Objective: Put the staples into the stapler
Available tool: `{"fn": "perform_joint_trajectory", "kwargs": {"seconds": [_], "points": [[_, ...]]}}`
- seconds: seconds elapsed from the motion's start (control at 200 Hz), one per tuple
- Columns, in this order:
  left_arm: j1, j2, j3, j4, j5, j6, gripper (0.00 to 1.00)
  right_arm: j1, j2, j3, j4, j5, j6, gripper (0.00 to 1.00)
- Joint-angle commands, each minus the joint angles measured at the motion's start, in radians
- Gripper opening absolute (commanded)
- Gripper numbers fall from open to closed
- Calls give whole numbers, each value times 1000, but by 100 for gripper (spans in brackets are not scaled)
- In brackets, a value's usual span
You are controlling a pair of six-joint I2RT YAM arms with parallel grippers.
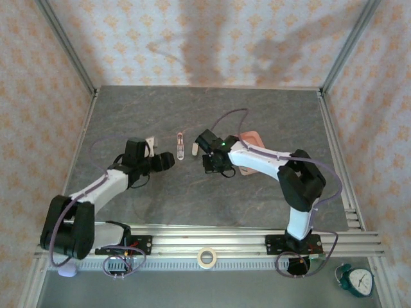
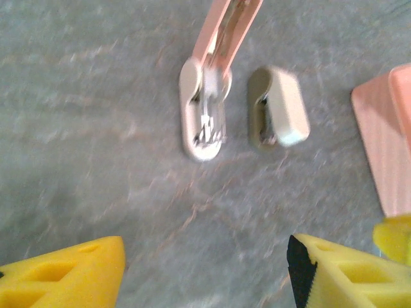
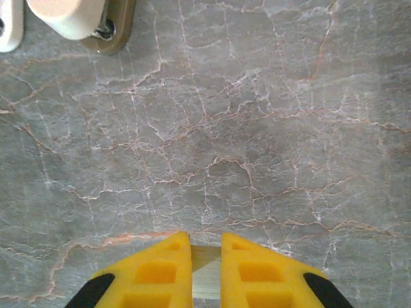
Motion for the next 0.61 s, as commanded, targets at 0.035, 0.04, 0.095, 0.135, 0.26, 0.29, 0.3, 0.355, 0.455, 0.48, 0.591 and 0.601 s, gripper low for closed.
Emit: {"fn": "perform_joint_trajectory", "kwargs": {"seconds": [0.035, 0.04, 0.095, 0.135, 0.26, 0.29, 0.3, 0.355, 0.455, 0.48, 0.591, 0.601], "points": [[-6, 172, 148, 77, 52, 51, 69, -1, -47, -54, 62, 38, 12, 14], [-7, 178, 152, 79, 54, 54, 70, -1, -48, -56, 63, 39, 11, 14], [-8, 243, 181, 124, 83, 84, 71, -2, -57, -72, 72, 49, 13, 14], [-8, 284, 196, 167, 102, 105, 72, -2, -64, -86, 79, 56, 14, 14], [-8, 378, 197, 336, 116, 133, 74, -7, -85, -128, 94, 70, 20, 14], [-8, 395, 203, 359, 108, 134, 74, -7, -89, -135, 96, 71, 21, 14], [-8, 402, 205, 365, 105, 135, 74, -8, -90, -137, 98, 71, 22, 14], [-8, 436, 223, 380, 87, 135, 74, -11, -96, -151, 106, 71, 24, 14], [-8, 484, 259, 388, 73, 145, 75, -16, -97, -164, 115, 69, 25, 14], [-8, 496, 262, 394, 70, 148, 75, -17, -96, -164, 117, 67, 24, 14], [-8, 531, 290, 394, 75, 171, 75, -23, -89, -162, 118, 64, 17, 14], [-8, 535, 294, 393, 78, 173, 75, -22, -87, -163, 118, 64, 17, 14]]}}
